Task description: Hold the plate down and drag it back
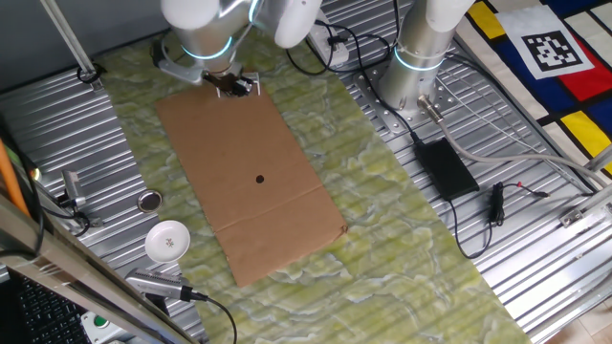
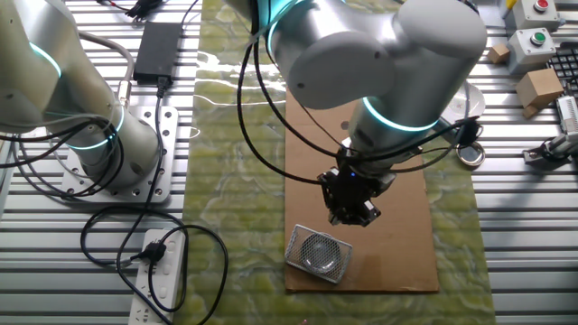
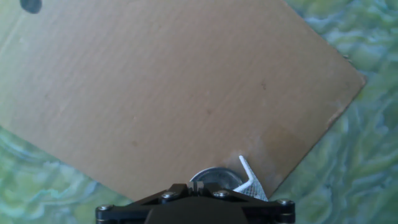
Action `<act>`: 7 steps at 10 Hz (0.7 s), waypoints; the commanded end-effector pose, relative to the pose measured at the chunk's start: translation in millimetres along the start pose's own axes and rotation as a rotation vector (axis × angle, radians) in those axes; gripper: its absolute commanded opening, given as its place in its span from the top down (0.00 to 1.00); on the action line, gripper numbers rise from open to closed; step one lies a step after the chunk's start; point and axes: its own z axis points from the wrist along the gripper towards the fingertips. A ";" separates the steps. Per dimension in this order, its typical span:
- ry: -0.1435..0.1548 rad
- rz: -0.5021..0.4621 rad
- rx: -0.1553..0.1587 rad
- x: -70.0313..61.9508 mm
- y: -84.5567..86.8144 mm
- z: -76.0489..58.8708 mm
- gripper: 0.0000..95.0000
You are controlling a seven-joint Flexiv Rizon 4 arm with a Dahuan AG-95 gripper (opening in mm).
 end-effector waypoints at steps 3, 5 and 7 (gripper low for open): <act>0.035 -0.070 0.032 6.0 2.1 14.1 1.00; 0.036 -0.106 0.035 11.3 -2.9 24.1 1.00; 0.037 -0.117 0.036 14.5 -5.1 28.9 1.00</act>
